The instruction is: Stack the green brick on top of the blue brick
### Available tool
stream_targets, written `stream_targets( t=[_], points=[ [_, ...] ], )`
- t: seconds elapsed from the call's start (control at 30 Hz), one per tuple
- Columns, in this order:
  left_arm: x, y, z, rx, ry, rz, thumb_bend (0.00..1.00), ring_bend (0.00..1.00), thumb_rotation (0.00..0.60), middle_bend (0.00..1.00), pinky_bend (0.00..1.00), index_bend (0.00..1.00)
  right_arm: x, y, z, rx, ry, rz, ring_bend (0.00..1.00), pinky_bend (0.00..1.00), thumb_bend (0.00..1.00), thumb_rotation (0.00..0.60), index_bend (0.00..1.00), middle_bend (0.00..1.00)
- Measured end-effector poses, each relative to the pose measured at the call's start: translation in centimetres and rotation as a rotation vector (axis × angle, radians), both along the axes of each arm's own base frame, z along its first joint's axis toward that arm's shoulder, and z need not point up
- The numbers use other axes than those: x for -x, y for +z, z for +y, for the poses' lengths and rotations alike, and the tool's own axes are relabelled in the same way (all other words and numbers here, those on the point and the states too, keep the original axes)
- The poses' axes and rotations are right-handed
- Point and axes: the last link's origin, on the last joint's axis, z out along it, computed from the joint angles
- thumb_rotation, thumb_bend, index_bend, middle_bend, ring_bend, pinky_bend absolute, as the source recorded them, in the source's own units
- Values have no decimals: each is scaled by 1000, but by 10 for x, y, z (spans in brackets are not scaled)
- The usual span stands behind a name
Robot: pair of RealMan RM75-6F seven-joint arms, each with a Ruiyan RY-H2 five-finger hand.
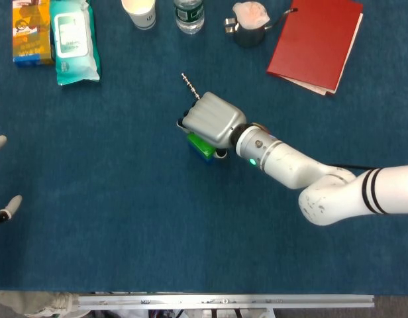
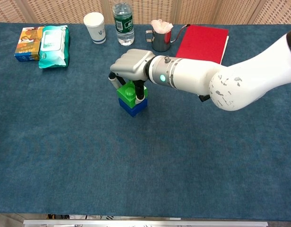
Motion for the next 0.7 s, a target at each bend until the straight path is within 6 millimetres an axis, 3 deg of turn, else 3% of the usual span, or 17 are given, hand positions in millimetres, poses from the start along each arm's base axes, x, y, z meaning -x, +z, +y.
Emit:
stream_targets(
  t=[0.7],
  points=[
    [1,0,-1,7,2,-1,223,178,600,203,201,134,6,-8,4,1,-4,20,435,501,226,600,528,516]
  ],
)
